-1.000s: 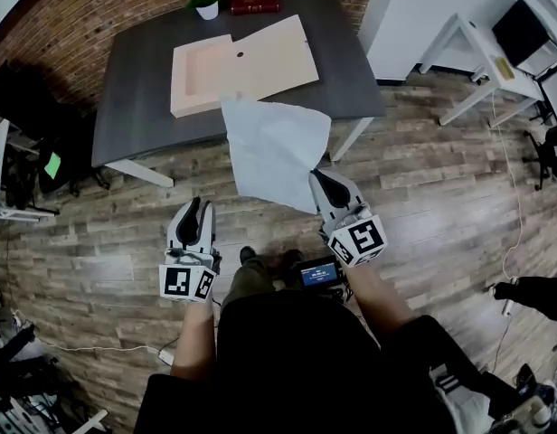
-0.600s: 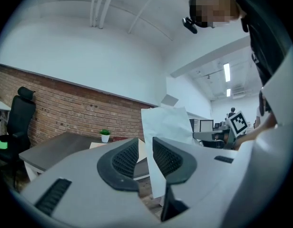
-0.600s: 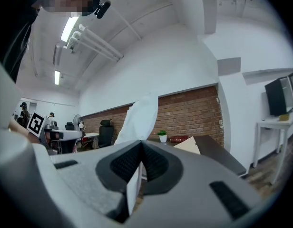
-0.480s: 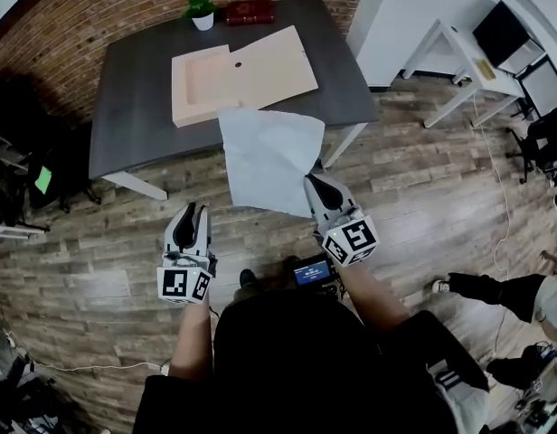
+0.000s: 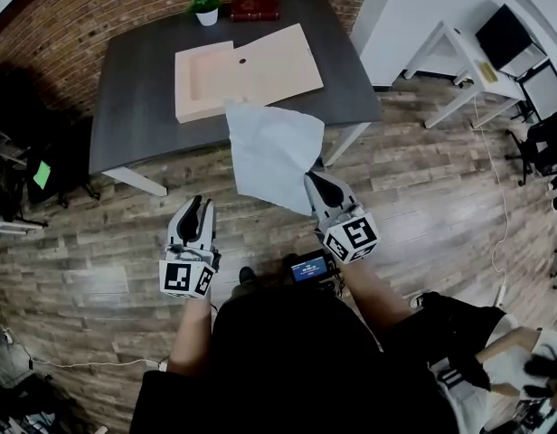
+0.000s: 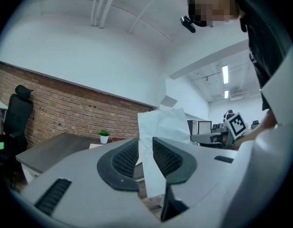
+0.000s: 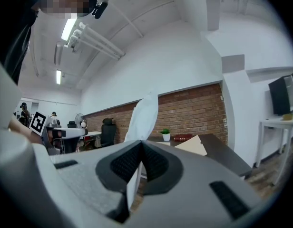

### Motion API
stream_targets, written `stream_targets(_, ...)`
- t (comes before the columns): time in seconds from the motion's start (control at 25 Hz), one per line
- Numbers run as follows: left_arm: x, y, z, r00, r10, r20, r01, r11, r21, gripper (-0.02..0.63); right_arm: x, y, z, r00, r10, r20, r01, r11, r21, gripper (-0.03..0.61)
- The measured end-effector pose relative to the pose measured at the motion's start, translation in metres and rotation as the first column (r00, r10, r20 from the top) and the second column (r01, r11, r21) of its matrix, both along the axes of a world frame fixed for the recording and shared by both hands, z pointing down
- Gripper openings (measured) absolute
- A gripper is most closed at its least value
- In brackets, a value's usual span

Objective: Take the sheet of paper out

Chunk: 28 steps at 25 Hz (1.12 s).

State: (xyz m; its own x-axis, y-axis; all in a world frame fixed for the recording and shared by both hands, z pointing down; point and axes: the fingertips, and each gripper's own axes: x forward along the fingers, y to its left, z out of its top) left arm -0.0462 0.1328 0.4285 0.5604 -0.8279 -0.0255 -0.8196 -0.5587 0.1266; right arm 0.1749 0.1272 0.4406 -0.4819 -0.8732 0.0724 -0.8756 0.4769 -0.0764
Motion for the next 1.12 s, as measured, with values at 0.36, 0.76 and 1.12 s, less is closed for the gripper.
stream_targets(0.36,0.0,-0.002,0.005,1.0,-0.014,0.003,0.014,1.0,0.004,0.086,-0.002,-0.004,0.001,1.0,-0.003,-0.001,0.003,1.0,0.006,0.003)
stream_targets(0.76,-0.001,-0.007,0.005,0.999,-0.04,0.008,0.04,0.999,-0.01,0.086,0.002,-0.009,0.002,1.0,-0.003,0.006,0.003,1.0,0.008,0.003)
stream_targets(1.12,0.005,-0.009,0.007,0.998,-0.066,0.011,0.067,0.998,-0.019,0.086,0.014,-0.011,0.003,1.0,0.008,0.001,-0.008,1.0,0.008,0.003)
